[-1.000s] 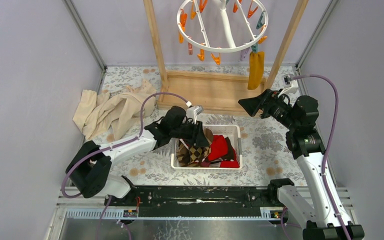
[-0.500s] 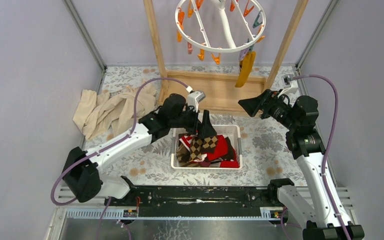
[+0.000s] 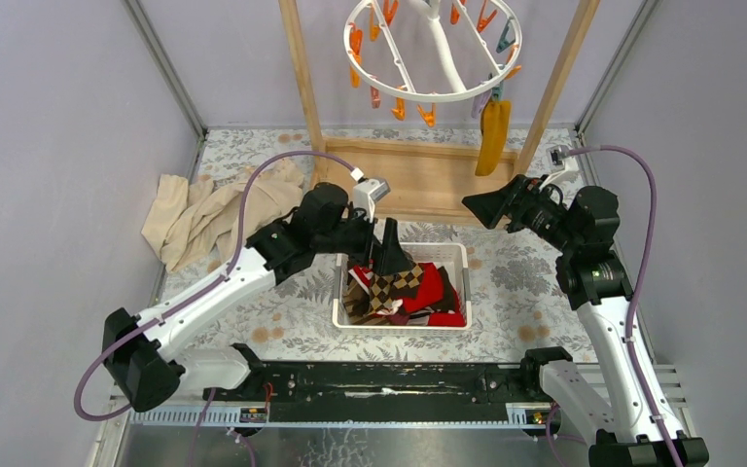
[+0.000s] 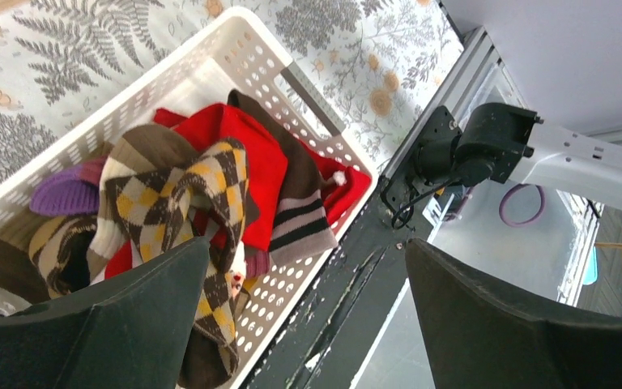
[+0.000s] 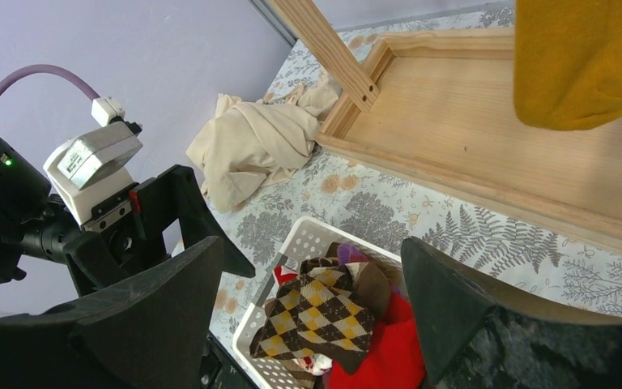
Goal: Remove the socks clipped to the hanger
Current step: Place the sock in the bin.
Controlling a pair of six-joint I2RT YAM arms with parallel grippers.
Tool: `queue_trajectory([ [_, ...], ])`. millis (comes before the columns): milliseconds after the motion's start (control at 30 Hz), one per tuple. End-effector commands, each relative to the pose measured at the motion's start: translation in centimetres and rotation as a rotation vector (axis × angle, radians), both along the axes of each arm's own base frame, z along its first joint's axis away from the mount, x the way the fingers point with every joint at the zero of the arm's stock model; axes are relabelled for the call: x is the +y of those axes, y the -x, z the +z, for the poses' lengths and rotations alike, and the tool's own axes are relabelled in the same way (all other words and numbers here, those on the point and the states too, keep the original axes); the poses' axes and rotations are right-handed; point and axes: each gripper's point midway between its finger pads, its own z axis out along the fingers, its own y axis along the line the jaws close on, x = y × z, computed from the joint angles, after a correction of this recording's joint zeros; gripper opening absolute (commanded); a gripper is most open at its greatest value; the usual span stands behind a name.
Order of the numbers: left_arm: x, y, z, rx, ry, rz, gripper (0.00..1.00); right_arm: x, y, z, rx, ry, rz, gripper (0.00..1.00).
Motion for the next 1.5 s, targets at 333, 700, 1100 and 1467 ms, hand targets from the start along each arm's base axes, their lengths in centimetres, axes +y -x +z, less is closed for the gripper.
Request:
queue_trajectory([
  [333,1.6,0.4,-8.6,0.065,-0.135,0.062,0.87,0.0,1.2,-2.0,0.020,0.023,0.025,0.87],
  [700,0.8,-0.5,-15.6,0.090,-0.333,0.071,0.62,-0.1,1.5,-3.6,0.062,0.043,0.023,0.87],
  [1100,-0.8,0.0,-11.8,-0.139,-0.353,0.069,0.82,-0.5,1.6,-7.8,0.241,0.118,0.031,0.84],
  [1467,-0.7,0.4,-2.8,-0.252,-0.231,0.074,0.99,2.7,3.3,-10.6,0.316,0.336,0.098,0.80],
])
